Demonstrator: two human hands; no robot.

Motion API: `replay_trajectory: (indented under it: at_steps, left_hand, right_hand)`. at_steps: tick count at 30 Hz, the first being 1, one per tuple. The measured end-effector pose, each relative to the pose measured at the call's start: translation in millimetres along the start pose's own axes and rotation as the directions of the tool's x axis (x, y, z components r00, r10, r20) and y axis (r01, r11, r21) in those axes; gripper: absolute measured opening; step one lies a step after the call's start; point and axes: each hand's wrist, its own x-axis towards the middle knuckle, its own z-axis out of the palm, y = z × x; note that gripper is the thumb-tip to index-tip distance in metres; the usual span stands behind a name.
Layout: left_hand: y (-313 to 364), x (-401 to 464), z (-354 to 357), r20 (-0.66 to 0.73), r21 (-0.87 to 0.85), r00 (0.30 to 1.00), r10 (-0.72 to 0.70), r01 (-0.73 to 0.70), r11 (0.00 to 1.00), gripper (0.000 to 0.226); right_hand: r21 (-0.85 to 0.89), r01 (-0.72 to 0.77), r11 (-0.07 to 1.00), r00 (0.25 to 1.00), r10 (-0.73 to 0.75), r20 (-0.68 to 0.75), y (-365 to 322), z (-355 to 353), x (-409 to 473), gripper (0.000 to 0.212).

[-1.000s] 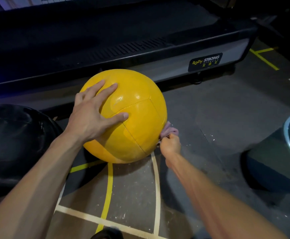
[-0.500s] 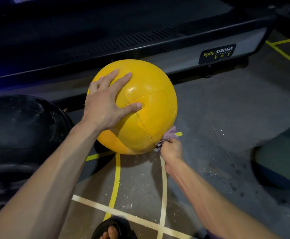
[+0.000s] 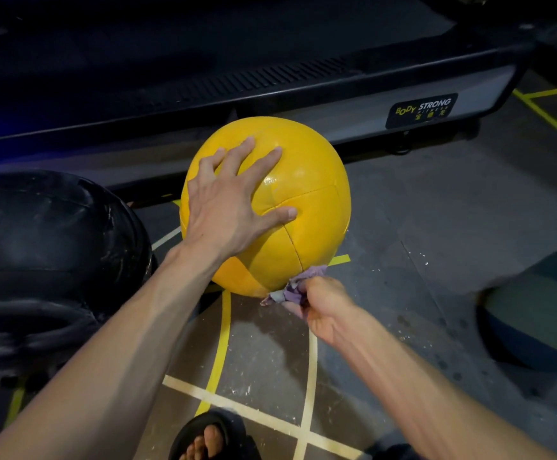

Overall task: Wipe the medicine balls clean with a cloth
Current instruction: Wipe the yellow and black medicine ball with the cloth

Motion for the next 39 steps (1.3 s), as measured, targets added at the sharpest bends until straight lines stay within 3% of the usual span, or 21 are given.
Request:
replay_trajectory:
  at_steps: [5,9,10,13,14,18,22,23,25,27,29,31,34,39]
  left_hand:
    - [-1.2,1.9,-2.9,-0.005,0.002,1.000,-0.004,0.004,1.000,0.090]
    - [8.6,4.2,-0.2,0.012,0.057,1.000,0.016,-0.017,0.998,0.093]
    - [9.4,5.3,-2.6,0.031,0.006,0.999,0.039,-0.039,0.999,0.095]
    - [-7.9,8.1,-21.8,0.017,-0.371,0.996,0.084,-0.072,0.926,0.093]
    - [-17.6,8.4,-26.1,0.001,-0.404,0.997,0.076,-0.069,0.912,0.091]
    - [-35.7,3.3,-14.5,0.067,-0.363,0.998,-0.014,0.038,0.931,0.083]
    - [-14.3,11.5,-6.2,0.031,-0.321,0.999,-0.007,0.017,0.947,0.080]
    - [-8.6,15.0,-6.0,0.029,-0.305,1.000,0.002,0.006,0.952,0.079]
    - [0.7,21.3,-5.1,0.029,-0.294,0.999,0.020,-0.010,0.956,0.078]
    - [5.4,25.0,-4.2,0.035,-0.292,0.999,0.034,-0.022,0.956,0.077]
    - [4.0,31.1,-3.7,0.039,-0.283,0.999,0.037,-0.024,0.959,0.079]
    - [0.1,33.3,-3.0,0.050,-0.284,0.999,0.016,-0.001,0.959,0.082]
    - [-3.2,32.9,-2.3,0.047,-0.289,0.999,-0.003,0.017,0.957,0.080]
    - [13.2,31.8,-4.1,0.027,-0.253,1.000,-0.003,0.009,0.967,0.076]
  right_hand:
    - [0.011,0.048,0.999,0.980,-0.049,0.192,-44.6,-4.7,-34.0,0.025]
    - [-0.068,0.138,0.988,0.966,-0.119,0.229,-71.5,-13.6,-48.7,0.019]
    - [-0.091,0.145,0.985,0.969,-0.122,0.214,-70.3,-18.4,-50.4,0.022]
    - [-0.114,0.147,0.983,0.977,-0.126,0.171,-50.9,-42.2,-48.5,0.024]
    - [-0.099,0.129,0.987,0.982,-0.114,0.148,-42.7,-51.9,-44.7,0.024]
    - [0.070,-0.008,0.998,0.998,0.003,0.062,-1.7,-74.4,-0.4,0.030]
    - [0.100,-0.074,0.992,0.997,0.076,-0.016,21.0,-36.3,41.0,0.020]
    - [0.137,-0.077,0.988,0.996,0.083,-0.036,26.0,-25.9,46.9,0.027]
    - [0.264,-0.125,0.956,0.991,0.131,-0.005,36.3,-12.9,59.1,0.052]
    - [0.256,-0.158,0.954,0.987,0.150,0.051,33.9,-9.0,47.9,0.046]
    - [0.305,-0.147,0.941,0.984,0.108,0.141,16.0,-10.5,26.0,0.035]
    - [0.351,-0.074,0.934,0.995,0.043,0.094,-5.2,-21.5,6.2,0.030]
    - [0.440,-0.056,0.896,0.985,-0.022,0.170,-33.3,-37.9,-20.4,0.040]
    - [0.361,-0.075,0.930,0.992,0.033,0.123,-17.4,-24.8,-24.1,0.028]
